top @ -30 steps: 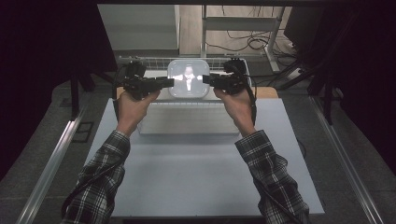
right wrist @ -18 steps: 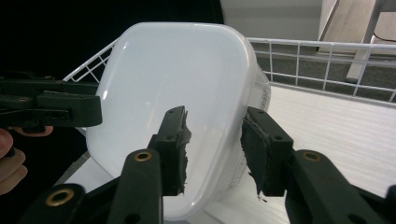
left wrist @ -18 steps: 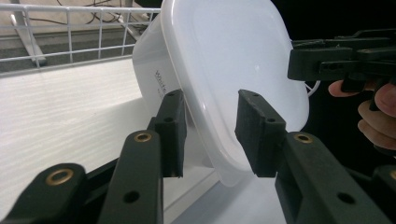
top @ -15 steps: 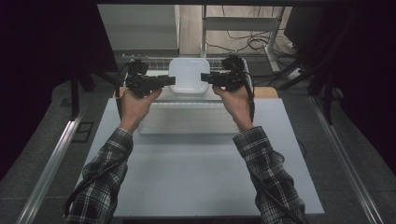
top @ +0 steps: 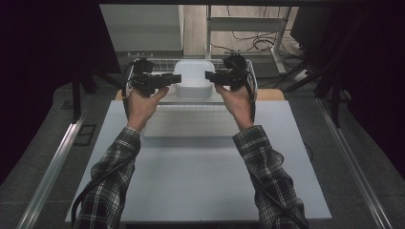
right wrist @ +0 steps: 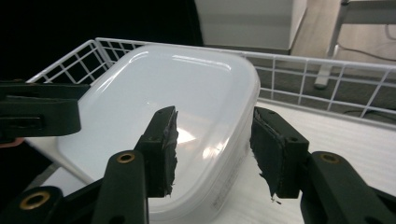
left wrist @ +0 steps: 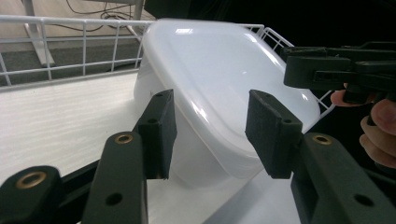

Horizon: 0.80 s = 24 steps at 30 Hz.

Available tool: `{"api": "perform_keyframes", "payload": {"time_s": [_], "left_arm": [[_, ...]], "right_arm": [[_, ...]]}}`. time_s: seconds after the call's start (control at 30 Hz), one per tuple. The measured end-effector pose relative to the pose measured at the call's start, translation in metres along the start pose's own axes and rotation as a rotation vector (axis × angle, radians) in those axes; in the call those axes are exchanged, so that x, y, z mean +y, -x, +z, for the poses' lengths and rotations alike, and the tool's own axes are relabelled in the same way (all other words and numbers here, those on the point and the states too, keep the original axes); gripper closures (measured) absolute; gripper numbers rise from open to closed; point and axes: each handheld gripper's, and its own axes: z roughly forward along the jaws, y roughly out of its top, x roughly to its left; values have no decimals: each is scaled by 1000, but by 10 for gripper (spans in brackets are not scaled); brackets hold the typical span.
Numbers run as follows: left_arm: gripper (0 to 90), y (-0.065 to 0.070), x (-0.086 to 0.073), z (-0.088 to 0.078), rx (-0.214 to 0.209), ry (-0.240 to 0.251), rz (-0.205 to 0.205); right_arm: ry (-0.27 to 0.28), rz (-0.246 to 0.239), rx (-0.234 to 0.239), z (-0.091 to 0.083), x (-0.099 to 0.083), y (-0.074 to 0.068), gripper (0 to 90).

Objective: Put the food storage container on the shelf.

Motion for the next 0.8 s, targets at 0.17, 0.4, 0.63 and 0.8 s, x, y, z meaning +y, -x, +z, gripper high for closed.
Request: {"api": "perform_keyframes", "payload": {"time_s": [0.17,0.4,0.63,0.8], "left_arm": [[500,1,1,2,19,8,12],[369,5,0,-1,38,20,58],[192,7,-2,-9,-40,23,70],[135,17,-4,-13,-57,-3,132]], "right_arm": [[7,6,-16,6,1,2,507],[26,-24,32,-2,2,1,369],[0,-66,109,-7,-1,-2,157],[-11,-138,87,-10,-3,-10,91]]}}
